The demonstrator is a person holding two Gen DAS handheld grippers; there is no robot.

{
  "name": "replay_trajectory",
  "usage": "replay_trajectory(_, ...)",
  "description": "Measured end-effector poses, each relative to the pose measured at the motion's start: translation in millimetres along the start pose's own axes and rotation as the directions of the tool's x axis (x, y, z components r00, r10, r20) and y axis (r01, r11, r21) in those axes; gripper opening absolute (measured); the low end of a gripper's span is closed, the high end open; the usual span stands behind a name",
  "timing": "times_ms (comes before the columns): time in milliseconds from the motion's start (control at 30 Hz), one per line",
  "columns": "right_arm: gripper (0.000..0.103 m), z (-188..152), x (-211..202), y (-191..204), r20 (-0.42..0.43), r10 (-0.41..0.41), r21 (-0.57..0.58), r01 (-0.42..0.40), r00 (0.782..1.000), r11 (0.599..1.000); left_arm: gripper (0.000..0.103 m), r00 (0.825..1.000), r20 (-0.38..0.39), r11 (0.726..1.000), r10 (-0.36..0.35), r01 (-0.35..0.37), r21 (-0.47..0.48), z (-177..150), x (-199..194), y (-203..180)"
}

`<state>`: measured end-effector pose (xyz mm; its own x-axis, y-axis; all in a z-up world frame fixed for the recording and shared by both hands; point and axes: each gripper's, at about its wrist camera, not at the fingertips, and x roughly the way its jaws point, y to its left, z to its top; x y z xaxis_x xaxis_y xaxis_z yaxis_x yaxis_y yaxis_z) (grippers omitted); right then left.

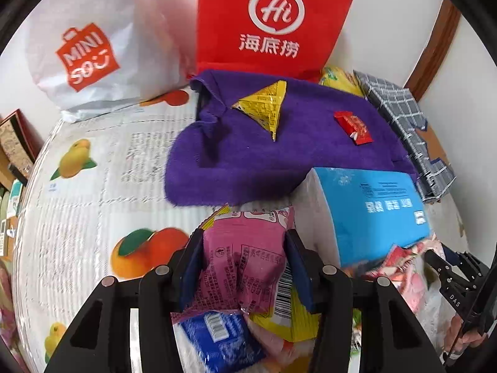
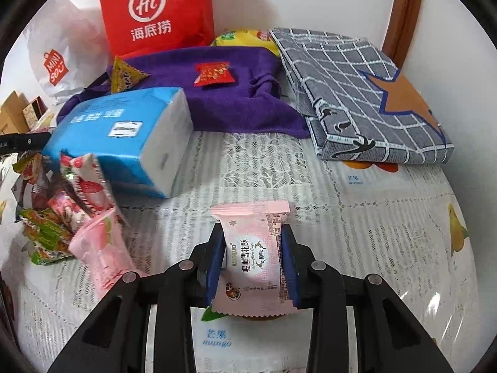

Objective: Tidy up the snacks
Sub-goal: 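Carry the pink candy and pink snack bag over the purple towel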

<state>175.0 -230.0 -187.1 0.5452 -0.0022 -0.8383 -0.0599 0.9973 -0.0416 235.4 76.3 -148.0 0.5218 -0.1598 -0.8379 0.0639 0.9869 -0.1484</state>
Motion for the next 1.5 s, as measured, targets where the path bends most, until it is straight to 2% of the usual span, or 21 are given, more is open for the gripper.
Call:
replay_trajectory(233, 0.035, -2.1, -27.4, 7.5, 0.02, 0.012, 0.005, -0.012, 1.0, 1.0, 0.049, 0.998, 0.063, 0.999, 0.018, -0.016, -0.034, -13.2, -39.9, 12.7)
replay_trajectory(433, 0.035, -3.9, -56.6, 25.0, 0.061, -0.005, -0.019, 0.006, 0.998, 1.0, 0.049, 0.997, 0.082, 0.999, -0.01, 0.013, -0.043, -33.7, -65.3, 11.9)
replay_trajectory(800, 0.035, -3.8, -98.7, 44.6, 0.122, 0.009, -0.011, -0.007, 0.992, 1.0, 0.049, 0.994, 0.089, 0.998, -0.067, 0.067, 0.003, -62.5, -87.9, -25.8)
replay_trajectory(1233, 0.035, 8.9, -119.6, 48.2, 0.177, 0.033, -0.019, -0.03, 0.984, 0.999, 0.049, 0.988, 0.112, 0.994, -0.109, 0.105, 0.04, -51.4, -99.5, -60.6)
replay_trajectory(1500, 0.035, 24.3, -120.6, 47.7, 0.196, 0.03, -0.03, -0.024, 0.98, 0.999, 0.049, 0.984, 0.128, 0.992, -0.12, 0.115, 0.044, -37.5, -100.4, -65.7)
